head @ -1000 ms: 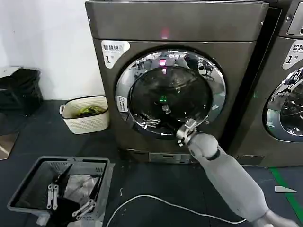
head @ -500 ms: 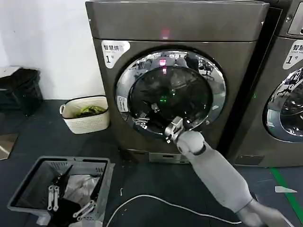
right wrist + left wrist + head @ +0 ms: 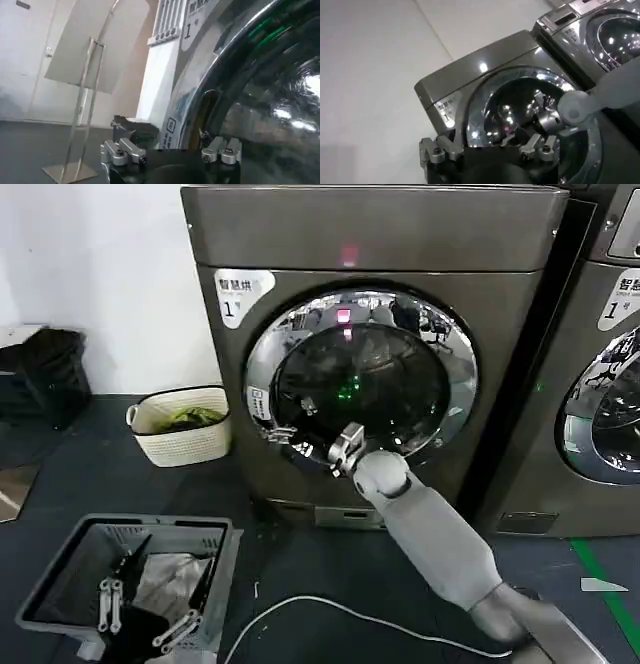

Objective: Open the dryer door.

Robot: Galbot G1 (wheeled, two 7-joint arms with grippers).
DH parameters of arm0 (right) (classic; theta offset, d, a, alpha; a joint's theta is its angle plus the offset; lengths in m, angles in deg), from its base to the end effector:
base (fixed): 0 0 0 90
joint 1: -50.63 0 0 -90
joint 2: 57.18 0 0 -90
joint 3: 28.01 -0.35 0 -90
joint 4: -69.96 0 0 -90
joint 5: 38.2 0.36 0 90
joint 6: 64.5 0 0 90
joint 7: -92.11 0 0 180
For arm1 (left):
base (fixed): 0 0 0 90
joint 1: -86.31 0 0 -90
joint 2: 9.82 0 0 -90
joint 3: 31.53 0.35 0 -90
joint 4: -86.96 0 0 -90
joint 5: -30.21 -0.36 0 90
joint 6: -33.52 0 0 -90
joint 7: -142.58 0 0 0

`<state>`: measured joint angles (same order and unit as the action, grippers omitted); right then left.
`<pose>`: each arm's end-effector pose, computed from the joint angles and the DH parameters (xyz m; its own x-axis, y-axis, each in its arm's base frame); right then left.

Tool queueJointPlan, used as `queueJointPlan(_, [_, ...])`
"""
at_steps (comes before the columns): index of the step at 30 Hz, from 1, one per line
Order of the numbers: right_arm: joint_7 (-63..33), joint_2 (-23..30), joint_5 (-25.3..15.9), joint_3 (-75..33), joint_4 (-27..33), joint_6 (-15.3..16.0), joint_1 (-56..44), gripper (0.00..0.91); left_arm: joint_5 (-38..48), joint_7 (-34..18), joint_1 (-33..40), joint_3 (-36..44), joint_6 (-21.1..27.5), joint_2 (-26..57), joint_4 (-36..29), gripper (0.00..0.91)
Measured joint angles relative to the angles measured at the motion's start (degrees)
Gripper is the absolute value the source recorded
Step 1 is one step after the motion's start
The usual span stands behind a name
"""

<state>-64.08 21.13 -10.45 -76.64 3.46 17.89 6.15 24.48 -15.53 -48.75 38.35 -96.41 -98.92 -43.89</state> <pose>0.5500 0.1137 -0.1928 -0.5467 -0.8171 -0.1830 -0.7842 0.5762 -0.2301 0.1006 0.0955 -0.2608 -0.8435 0.3578 -0.4005 0.1002 0.8375 0.5372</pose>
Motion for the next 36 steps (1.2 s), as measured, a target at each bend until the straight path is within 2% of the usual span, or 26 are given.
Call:
queueJointPlan(9, [5.13,0.4,2.27,1.72,3.22,-2.6,2.38,0.907,0.07,-0.02,-0.01,0.12,0.02,-0.12,-0.13,0.907])
queueJointPlan(17, [9.81,-0.21,4.98,3.4,2.77,-4.38,2.81,0.907,0.1,-0.04,-0.08,-0.01,-0.01,-0.17,-0.13,0.907])
queueJointPlan(25, [13.81,-4.36,7.99,5.74,-3.05,-4.92,1.12,0.907,0.32,-0.31,0.58,-0.35,0.29,0.09,0.42,0.907])
queueJointPlan(30, [21.12,-9.21,13.53,6.83,-8.7,-6.55,-0.54,0.907,1.3,-0.76,1.52,-1.33,1.43,1.16,1.31,0.907])
queueJointPlan(36, [31.43,-14.29,18.04,5.17,-14.92,-5.7,-3.31,0.907,5.33,-1.07,3.82,-3.13,5.4,2.9,2.15,0.907])
